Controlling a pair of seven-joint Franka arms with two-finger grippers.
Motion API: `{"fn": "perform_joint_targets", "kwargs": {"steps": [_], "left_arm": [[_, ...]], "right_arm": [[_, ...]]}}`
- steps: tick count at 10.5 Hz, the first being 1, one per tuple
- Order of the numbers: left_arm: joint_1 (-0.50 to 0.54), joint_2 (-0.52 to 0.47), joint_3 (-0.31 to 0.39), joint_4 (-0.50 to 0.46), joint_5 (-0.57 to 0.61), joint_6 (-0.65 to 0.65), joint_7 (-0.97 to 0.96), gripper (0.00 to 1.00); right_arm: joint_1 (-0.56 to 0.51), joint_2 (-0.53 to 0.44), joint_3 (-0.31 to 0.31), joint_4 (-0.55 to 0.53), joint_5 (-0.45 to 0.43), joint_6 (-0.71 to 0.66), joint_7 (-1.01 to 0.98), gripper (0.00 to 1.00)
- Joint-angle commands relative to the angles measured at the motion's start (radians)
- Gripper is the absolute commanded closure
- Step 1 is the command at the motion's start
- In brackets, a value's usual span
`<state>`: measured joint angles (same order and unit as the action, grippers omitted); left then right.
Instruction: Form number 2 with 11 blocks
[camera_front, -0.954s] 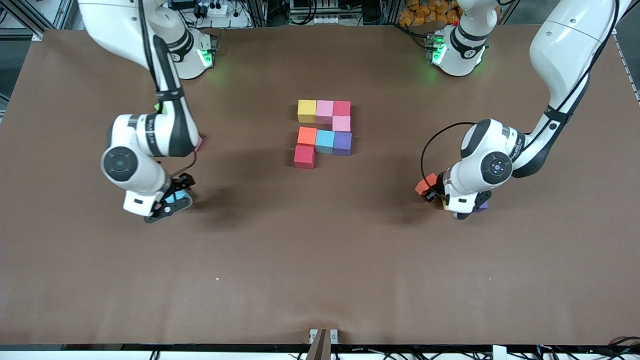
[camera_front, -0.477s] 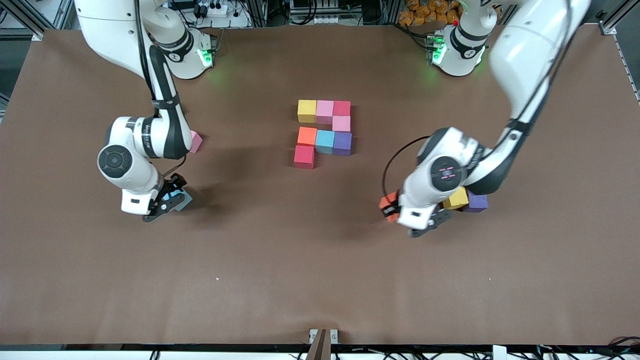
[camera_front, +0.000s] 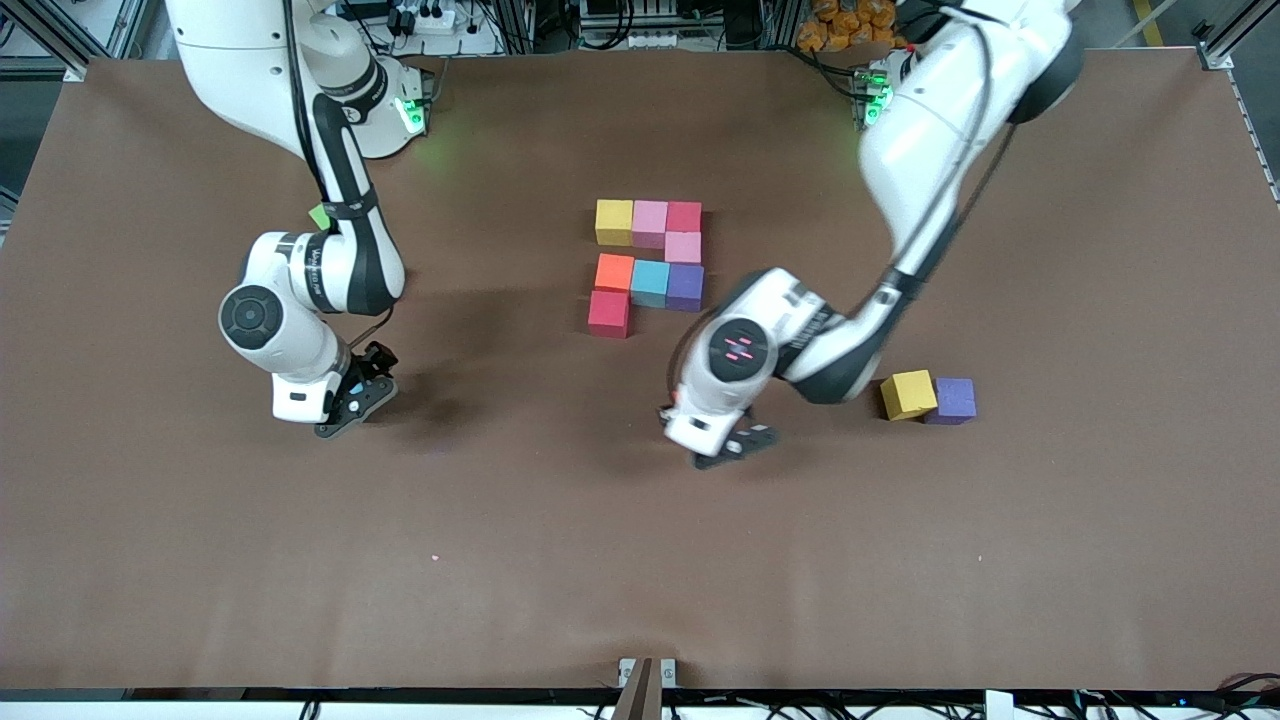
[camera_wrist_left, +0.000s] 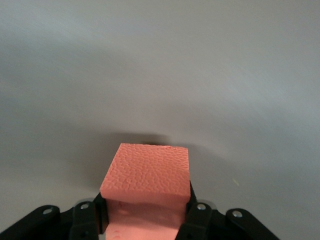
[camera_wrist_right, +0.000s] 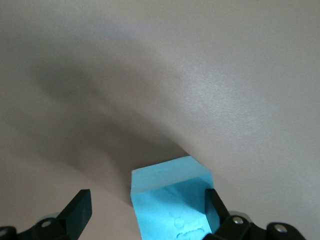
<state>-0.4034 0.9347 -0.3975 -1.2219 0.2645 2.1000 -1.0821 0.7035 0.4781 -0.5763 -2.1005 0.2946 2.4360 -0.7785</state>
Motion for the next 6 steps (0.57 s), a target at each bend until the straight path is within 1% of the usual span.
{"fn": "perform_joint_targets", "kwargs": {"steps": [1,3,6], "left_arm": [[-0.109,0.035,0.025,0.096,0.019,-0.084,0.011,1.0],[-0.184,0.05,0.054,0.11,0.019,-0.106,0.074,1.0],[-0.236,0.061,0.077,0.11,0.01,-0.106,0.187,1.0]], "right_arm": [[-0.019,-0.015,0.006,-0.016,0.024,0.011,-0.08,0.0],[-0.021,-0.015,0.006,-0.016,0.026,0.012,-0.099,0.0],[-0.018,-0.03,0.006,-0.013,0.026,-0.018,-0.104,0.0]]}}
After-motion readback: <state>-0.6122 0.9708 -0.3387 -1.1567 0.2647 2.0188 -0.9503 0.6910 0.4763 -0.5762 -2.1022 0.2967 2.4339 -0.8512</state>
